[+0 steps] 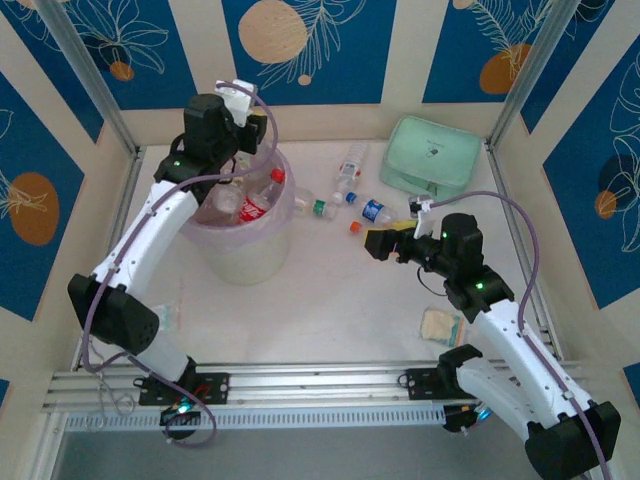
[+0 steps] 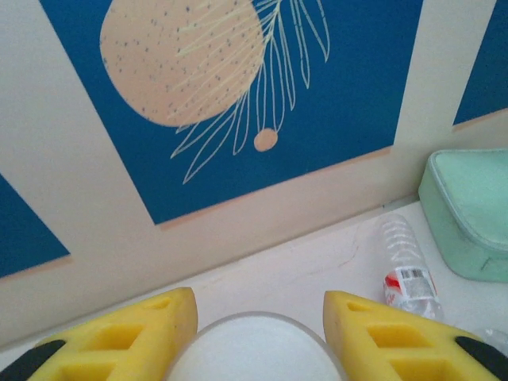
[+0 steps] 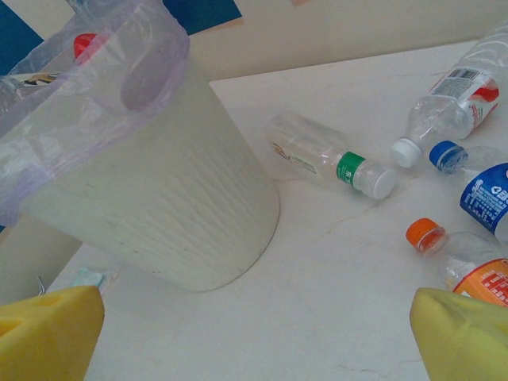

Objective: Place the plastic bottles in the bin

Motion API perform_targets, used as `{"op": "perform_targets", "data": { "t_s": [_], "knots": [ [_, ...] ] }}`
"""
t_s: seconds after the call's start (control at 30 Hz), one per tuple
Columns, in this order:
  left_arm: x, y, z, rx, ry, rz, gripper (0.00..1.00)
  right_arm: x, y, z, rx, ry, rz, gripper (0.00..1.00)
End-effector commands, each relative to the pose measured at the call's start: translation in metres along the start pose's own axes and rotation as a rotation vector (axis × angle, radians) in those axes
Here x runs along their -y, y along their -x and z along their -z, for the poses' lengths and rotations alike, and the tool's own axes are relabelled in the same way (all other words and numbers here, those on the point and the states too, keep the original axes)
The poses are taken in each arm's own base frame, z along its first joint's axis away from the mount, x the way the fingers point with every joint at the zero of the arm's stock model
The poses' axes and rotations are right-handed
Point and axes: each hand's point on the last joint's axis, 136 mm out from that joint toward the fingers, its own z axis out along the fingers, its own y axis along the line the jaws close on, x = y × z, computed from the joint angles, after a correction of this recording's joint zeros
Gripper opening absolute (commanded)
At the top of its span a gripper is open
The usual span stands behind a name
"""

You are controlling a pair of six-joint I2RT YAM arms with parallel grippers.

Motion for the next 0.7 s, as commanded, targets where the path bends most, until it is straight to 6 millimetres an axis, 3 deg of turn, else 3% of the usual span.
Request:
{"op": "perform_targets", "data": {
  "t_s": [0.0,0.13,0.23,0.57,0.67],
  "knots": [
    [0.008,-0.062,-0.01,-0.146,-0.018,-0.072,0.0,0.003,-0.007,-0.002,-0.025,0.011,0.0,0.99],
    [0.005,-0.099,-0.011,-0.221,0.008,-0.106,0.0,0.006,-0.007,-0.003,-0.031,0.008,-0.011,0.99],
    [0.0,-0.112,-0.005,-0.251,0.038,-0.147,0.0,0.007,-0.007,-0.005,-0.037,0.005,-0.011,0.99],
    [-0.025,-0.08,0.033,-0.241,0.142,-0.321,0.0,0.009,-0.004,-0.012,-0.046,0.016,-0.028,0.99],
    [-0.023,-0.08,0.035,-0.232,0.128,-0.31,0.0,0.01,-0.005,-0.016,-0.049,0.018,-0.034,0.99]
  ]
}}
